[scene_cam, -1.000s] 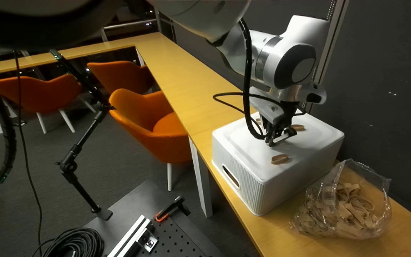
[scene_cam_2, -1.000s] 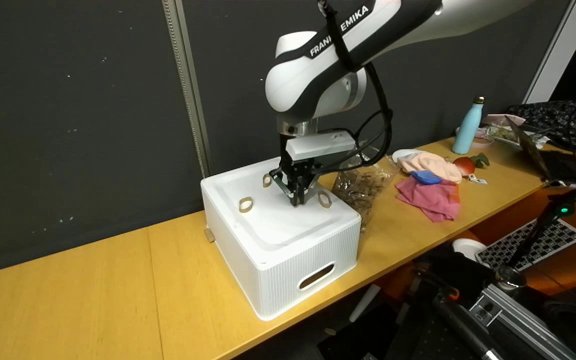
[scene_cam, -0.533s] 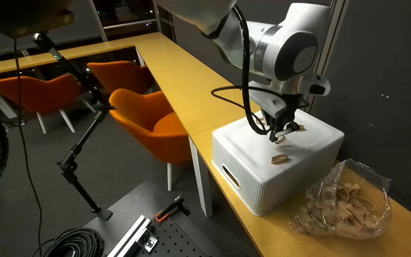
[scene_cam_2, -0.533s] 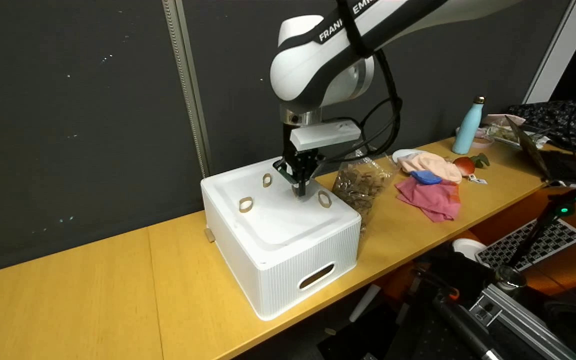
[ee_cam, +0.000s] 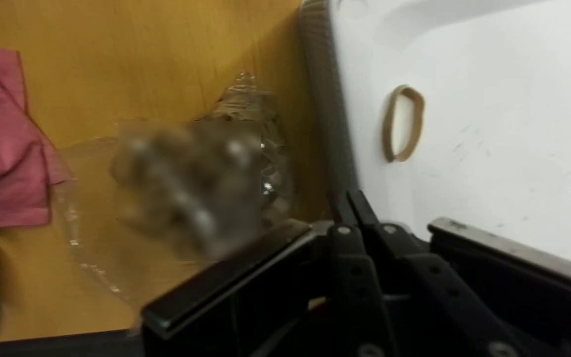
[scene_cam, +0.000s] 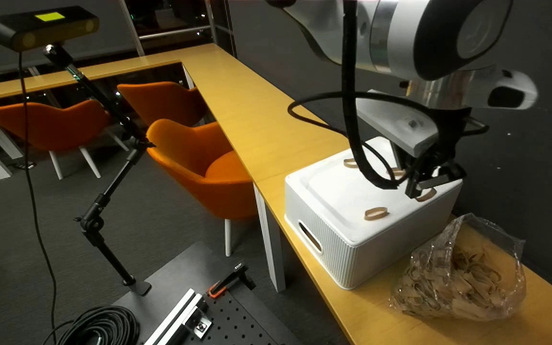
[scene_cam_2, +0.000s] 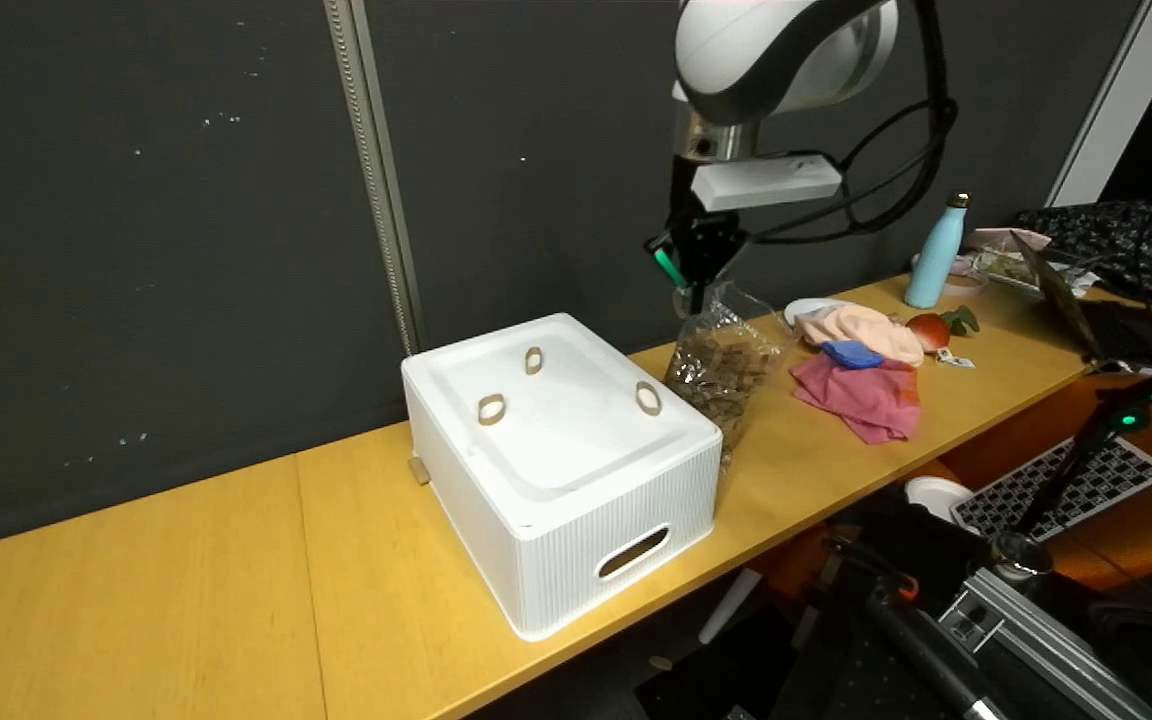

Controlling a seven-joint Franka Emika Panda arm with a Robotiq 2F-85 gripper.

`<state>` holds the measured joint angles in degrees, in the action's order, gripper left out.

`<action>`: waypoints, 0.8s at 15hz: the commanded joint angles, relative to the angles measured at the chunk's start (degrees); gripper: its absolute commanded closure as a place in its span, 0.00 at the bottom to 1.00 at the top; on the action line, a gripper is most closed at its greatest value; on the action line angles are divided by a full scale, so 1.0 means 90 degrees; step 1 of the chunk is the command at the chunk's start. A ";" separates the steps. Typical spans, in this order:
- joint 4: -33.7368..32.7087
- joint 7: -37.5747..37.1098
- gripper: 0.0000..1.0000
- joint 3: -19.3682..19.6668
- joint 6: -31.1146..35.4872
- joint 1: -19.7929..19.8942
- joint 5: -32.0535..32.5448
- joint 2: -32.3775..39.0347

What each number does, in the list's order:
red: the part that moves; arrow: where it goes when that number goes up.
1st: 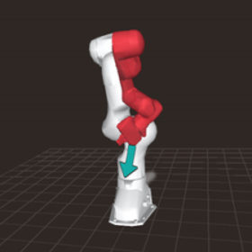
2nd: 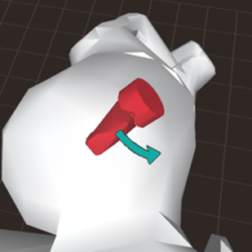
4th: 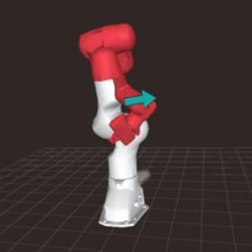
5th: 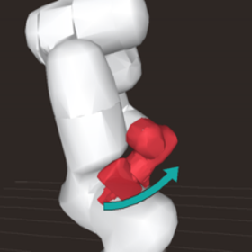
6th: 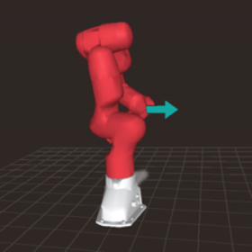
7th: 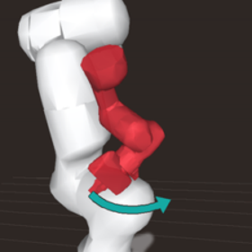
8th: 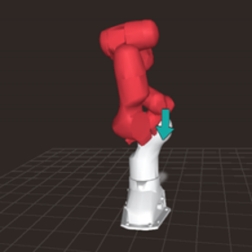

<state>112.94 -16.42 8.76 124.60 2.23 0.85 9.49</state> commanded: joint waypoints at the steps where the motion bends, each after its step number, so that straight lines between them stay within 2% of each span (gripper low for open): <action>1: 0.0360 0.0022 0.99 0.0238 -0.0030 0.0455 0.0159 -0.0583; 7: 0.0112 0.0139 0.99 0.0479 0.0019 0.1021 -0.0053 -0.0269; 12: 0.0059 0.0178 0.99 0.0481 0.0083 0.1131 -0.0157 0.0157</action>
<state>114.80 -15.24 13.06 124.92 12.12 0.72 8.47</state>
